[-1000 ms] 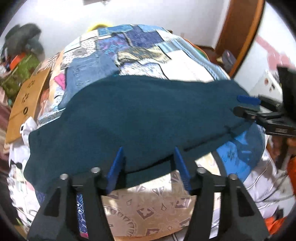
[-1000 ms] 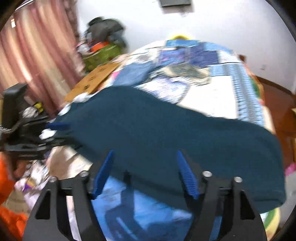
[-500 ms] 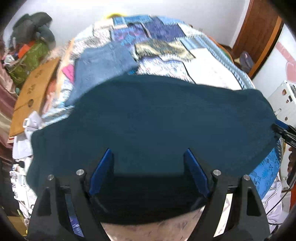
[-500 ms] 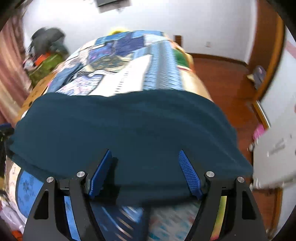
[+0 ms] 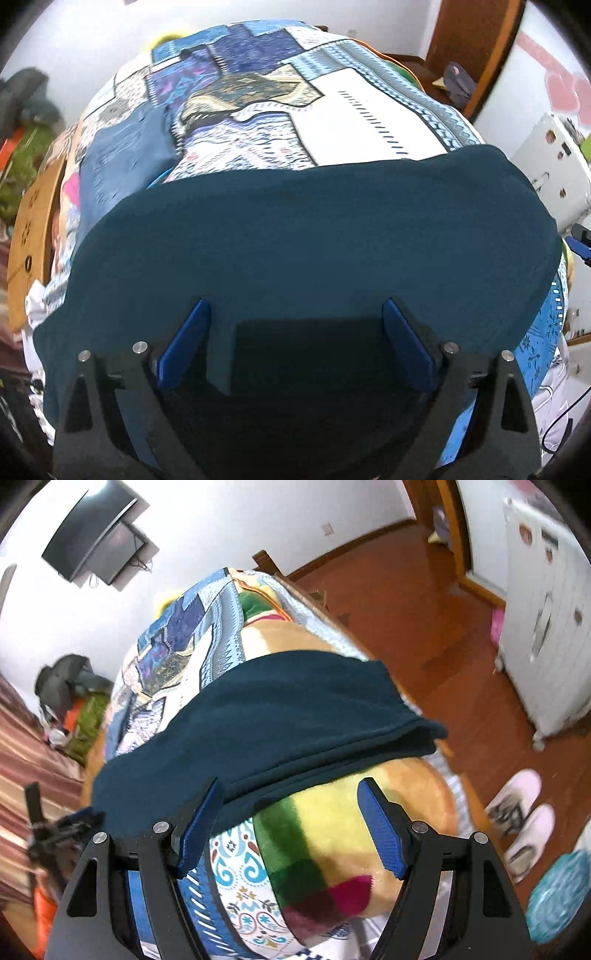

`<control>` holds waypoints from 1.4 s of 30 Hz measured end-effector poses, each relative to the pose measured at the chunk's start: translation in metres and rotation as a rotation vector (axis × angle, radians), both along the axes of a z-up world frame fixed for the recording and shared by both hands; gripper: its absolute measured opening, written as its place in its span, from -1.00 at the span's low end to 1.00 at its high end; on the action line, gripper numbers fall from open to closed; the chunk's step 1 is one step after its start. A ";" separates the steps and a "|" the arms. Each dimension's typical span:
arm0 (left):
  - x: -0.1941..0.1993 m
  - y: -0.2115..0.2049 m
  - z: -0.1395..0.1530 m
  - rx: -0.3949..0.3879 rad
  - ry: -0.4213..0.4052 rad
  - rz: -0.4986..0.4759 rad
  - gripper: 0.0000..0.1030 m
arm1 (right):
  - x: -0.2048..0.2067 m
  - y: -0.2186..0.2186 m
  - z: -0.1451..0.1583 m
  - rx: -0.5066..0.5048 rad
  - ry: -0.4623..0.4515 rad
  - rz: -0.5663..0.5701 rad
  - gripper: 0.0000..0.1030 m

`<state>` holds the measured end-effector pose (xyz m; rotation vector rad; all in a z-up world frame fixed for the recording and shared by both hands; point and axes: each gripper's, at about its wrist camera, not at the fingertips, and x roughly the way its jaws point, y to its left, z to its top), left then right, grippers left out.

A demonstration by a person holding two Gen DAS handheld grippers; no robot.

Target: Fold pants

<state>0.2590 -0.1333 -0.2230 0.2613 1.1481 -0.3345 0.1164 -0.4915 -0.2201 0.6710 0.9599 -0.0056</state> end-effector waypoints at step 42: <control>0.019 0.059 0.088 -0.183 -0.223 0.206 0.85 | 0.068 0.069 0.152 -0.317 -0.537 0.118 -0.70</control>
